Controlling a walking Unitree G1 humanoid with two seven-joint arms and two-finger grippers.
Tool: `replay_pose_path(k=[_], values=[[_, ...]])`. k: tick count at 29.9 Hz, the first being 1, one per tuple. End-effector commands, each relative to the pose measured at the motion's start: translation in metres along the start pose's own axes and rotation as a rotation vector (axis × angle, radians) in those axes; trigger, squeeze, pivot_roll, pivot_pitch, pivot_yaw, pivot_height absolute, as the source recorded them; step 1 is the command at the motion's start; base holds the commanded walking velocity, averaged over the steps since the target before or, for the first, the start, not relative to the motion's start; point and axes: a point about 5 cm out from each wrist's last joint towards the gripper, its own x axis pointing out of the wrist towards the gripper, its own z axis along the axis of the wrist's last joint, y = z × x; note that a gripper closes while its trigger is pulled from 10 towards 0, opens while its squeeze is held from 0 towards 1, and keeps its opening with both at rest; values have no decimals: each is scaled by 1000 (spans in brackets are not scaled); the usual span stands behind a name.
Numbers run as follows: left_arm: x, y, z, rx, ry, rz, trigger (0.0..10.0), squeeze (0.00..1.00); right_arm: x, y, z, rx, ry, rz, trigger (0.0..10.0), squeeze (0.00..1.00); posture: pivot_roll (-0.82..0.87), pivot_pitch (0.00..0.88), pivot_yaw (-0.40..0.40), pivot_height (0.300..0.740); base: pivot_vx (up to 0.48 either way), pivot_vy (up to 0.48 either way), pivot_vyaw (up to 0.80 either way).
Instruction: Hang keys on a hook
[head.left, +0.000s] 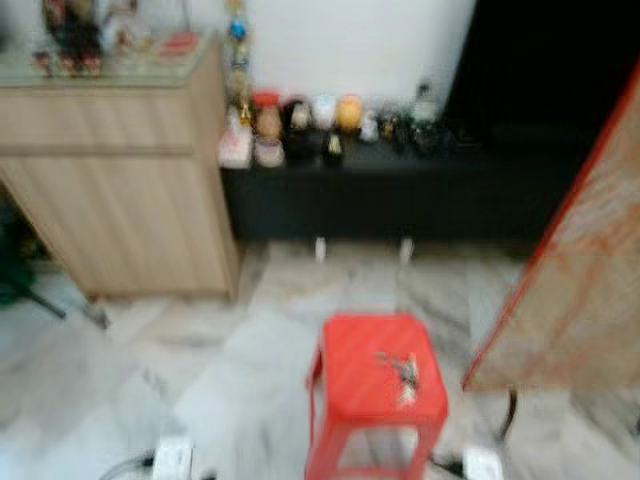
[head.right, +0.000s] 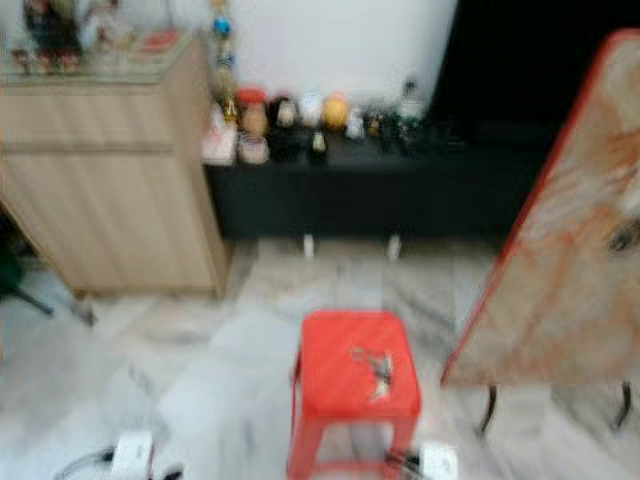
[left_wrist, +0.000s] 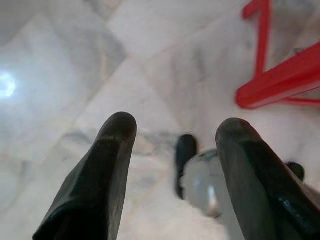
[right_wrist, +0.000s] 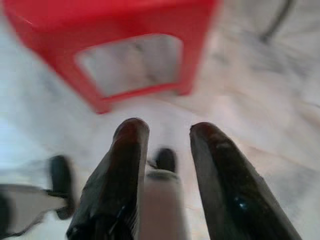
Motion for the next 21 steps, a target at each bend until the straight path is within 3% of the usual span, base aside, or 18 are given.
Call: replay_pose_path(k=[1,8,15,16,21], values=[[1,-6,1,-1,-4,-18,10000,0,-1,-14,2,-9,-20,-41,10000,0,69,0,-68,740,0,0,0],[1,-6,9,11,-61,-31,10000,0,3,-5,40,7,-176,-52,10000,0,63,0,-67,740,0,0,0],[4,-11,31,8,-175,-63,10000,0,1,2,85,16,-405,-53,10000,0,78,0,-76,740,0,0,0],[5,-12,36,16,-196,-65,10000,0,-2,5,99,22,-481,-43,10000,0,73,0,-74,740,0,0,0],[4,-9,42,-4,-245,-51,10000,0,-12,10,123,28,-661,-47,10000,0,68,0,-74,740,0,0,0]])
